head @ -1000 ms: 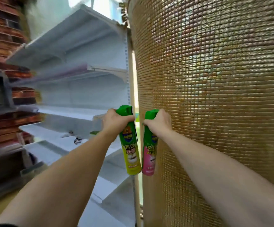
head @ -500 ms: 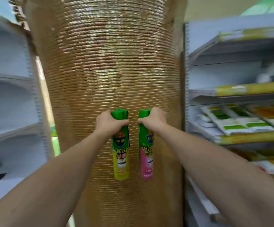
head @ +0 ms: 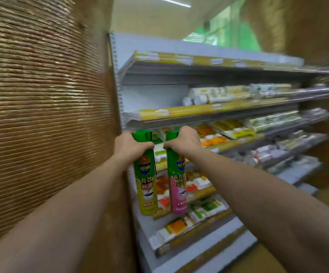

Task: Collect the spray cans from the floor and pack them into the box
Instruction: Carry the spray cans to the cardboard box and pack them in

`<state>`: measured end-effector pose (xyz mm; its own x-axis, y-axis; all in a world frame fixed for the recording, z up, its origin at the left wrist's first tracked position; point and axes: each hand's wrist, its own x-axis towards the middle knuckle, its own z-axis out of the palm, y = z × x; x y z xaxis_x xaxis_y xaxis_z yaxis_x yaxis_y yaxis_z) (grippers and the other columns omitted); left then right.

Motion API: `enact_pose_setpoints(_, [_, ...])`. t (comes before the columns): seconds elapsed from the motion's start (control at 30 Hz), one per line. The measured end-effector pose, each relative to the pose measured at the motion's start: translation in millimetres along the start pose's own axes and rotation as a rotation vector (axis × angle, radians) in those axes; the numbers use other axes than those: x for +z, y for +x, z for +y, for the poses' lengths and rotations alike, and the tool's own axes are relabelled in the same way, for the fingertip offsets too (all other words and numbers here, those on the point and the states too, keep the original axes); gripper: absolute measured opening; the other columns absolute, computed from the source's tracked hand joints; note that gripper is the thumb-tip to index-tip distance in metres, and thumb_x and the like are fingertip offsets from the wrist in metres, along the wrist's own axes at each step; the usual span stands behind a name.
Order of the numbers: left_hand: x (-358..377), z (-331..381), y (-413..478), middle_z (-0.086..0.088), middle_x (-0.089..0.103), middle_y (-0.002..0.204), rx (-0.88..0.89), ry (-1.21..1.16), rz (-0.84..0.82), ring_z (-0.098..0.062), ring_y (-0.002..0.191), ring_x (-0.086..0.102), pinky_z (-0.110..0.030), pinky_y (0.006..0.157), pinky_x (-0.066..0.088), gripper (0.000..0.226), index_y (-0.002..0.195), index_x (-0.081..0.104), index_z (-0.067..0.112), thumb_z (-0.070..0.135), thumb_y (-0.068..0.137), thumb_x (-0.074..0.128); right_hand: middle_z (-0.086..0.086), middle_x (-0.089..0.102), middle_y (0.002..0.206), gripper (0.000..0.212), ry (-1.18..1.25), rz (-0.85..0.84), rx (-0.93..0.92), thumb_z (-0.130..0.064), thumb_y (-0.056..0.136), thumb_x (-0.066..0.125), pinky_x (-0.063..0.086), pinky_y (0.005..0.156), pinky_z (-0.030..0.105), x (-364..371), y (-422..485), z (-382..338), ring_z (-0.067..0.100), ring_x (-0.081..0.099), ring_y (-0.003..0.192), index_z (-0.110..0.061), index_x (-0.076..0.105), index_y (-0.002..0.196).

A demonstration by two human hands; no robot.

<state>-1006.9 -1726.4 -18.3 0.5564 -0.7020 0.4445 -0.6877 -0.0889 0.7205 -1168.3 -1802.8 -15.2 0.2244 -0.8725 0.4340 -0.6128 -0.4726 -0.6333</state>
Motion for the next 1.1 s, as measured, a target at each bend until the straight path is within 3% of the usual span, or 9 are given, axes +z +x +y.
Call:
enact_pose_setpoints(0.13, [87,49,4,-0.001,0.071,0.095,0.040,-0.065,-0.089,-0.019,0.085,0.068,-0.033,0.073,0.060,0.053,0.097,0.067,0.018,0.047,0.059,0.089,0.006,0.064,0.075,0.048,-0.107,0.047,0.058,-0.047,0.069,0.086,0.058,0.062,0.038,-54,19,76,0.023,0.066,0.072,-0.009,0.058,0.073])
enact_pose_setpoints(0.37, [224,123,13,-0.002,0.066,0.097,0.123,-0.060,-0.209,-0.023,0.089,0.065,-0.035,0.074,0.057,0.053,0.098,0.062,0.017,0.048,0.064,0.088,0.007,0.068,0.075,0.049,-0.217,0.101,0.189,-0.049,0.070,0.086,0.058,0.060,0.039,-123,51,193,0.023,0.067,0.068,-0.011,0.055,0.069])
enact_pose_setpoints(0.47, [283,148,18,-0.003,0.067,0.099,0.172,-0.069,-0.304,-0.021,0.088,0.064,-0.030,0.066,0.050,0.055,0.101,0.064,0.017,0.049,0.063,0.089,0.007,0.070,0.077,0.048,-0.238,0.130,0.260,-0.047,0.071,0.086,0.062,0.063,0.043,-142,63,239,0.025,0.070,0.070,-0.011,0.056,0.070])
enact_pose_setpoints(0.6, [356,177,28,0.001,0.066,0.085,0.231,-0.085,-0.422,-0.007,0.068,0.057,-0.025,0.050,0.041,0.049,0.093,0.066,0.016,0.050,0.063,0.087,0.005,0.068,0.075,0.048,-0.277,0.197,0.358,-0.049,0.069,0.087,0.060,0.058,0.036,-163,86,293,0.018,0.066,0.065,-0.009,0.062,0.078])
enact_pose_setpoints(0.77, [447,209,49,0.000,0.069,0.085,0.315,-0.170,-0.577,-0.015,0.078,0.065,-0.036,0.069,0.060,0.043,0.087,0.067,0.021,0.047,0.060,0.088,0.004,0.068,0.082,0.048,-0.335,0.272,0.498,-0.048,0.068,0.088,0.061,0.064,0.035,-185,116,354,0.019,0.068,0.071,-0.013,0.061,0.084])
enact_pose_setpoints(0.87, [487,229,59,-0.002,0.069,0.091,0.375,-0.190,-0.658,-0.017,0.082,0.065,-0.036,0.070,0.060,0.052,0.094,0.067,0.018,0.049,0.059,0.090,0.005,0.070,0.087,0.048,-0.326,0.322,0.590,-0.045,0.066,0.089,0.062,0.068,0.038,-198,128,387,0.021,0.069,0.076,-0.013,0.063,0.090])
enact_pose_setpoints(0.97, [527,248,66,-0.003,0.069,0.091,0.398,-0.228,-0.761,-0.017,0.080,0.066,-0.037,0.071,0.061,0.048,0.089,0.062,0.018,0.044,0.061,0.091,0.005,0.071,0.089,0.047,-0.338,0.350,0.676,-0.041,0.064,0.091,0.063,0.071,0.041,-211,132,417,0.022,0.069,0.080,-0.014,0.064,0.090])
enact_pose_setpoints(1.1, [577,266,65,-0.006,0.070,0.095,0.455,-0.227,-0.843,-0.021,0.085,0.068,-0.039,0.070,0.062,0.060,0.091,0.065,0.018,0.057,0.051,0.087,0.004,0.063,0.084,0.044,-0.358,0.380,0.781,-0.033,0.068,0.092,0.062,0.077,0.043,-226,133,454,0.024,0.067,0.085,-0.017,0.053,0.078])
